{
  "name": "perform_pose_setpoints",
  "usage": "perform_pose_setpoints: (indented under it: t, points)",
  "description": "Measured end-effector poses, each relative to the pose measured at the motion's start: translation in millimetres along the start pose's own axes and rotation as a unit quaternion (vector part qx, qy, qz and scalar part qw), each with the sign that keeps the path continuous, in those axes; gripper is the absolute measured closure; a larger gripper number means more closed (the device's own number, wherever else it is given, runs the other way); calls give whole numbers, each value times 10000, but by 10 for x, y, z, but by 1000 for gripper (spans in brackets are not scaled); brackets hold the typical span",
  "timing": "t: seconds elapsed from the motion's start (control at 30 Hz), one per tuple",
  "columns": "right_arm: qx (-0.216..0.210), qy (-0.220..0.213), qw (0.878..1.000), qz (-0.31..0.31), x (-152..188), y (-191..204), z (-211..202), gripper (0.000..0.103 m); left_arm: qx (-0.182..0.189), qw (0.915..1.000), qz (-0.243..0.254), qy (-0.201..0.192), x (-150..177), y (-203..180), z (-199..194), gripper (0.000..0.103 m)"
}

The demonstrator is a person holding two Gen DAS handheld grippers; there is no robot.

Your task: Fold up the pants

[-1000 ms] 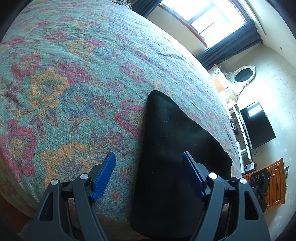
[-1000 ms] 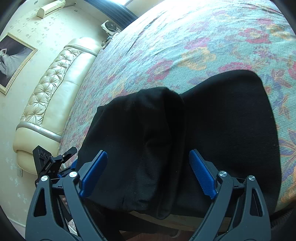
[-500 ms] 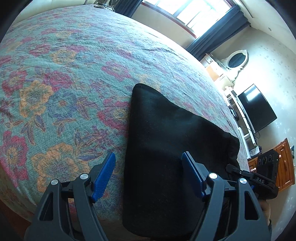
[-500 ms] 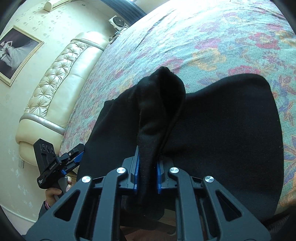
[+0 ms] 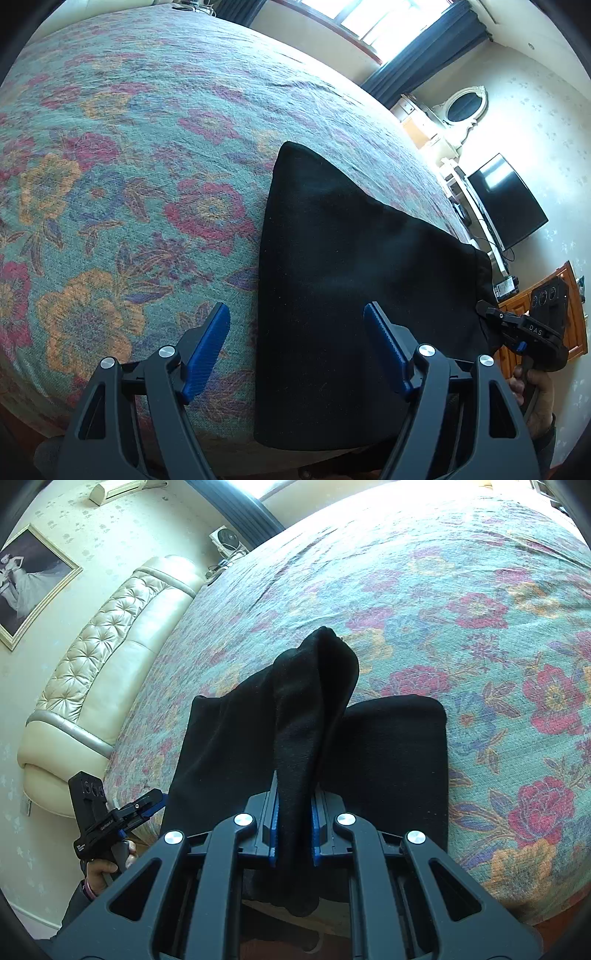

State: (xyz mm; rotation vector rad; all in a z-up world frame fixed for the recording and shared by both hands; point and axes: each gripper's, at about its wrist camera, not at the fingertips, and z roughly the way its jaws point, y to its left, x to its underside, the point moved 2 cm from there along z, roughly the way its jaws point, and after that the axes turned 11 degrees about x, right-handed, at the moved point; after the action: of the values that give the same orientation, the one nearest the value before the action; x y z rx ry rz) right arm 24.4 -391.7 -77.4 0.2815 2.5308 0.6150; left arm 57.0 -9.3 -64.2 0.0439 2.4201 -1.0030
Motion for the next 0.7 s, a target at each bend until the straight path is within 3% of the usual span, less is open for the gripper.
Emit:
perform_pose_setpoints:
  t: [0.33, 0.47, 0.53, 0.6, 0.7]
  points:
    - [235, 75, 9996, 150, 37, -331, -50, 98, 74, 9995, 227, 216, 74, -125, 121, 29]
    - [54, 229, 9994, 264, 76, -365, -10, 97, 30, 9991, 279, 303, 101, -131, 176, 29]
    - [2, 307, 9989, 349, 78, -370, 10, 92, -1, 9990, 313, 312, 103, -124, 184, 29]
    - [-58, 344, 9979, 543, 88, -423, 19, 59, 10, 9991, 292, 313, 102, -109, 181, 29]
    - [-102, 349, 9970, 686, 94, -483, 20, 53, 58, 9992, 196, 331, 102, -75, 186, 29]
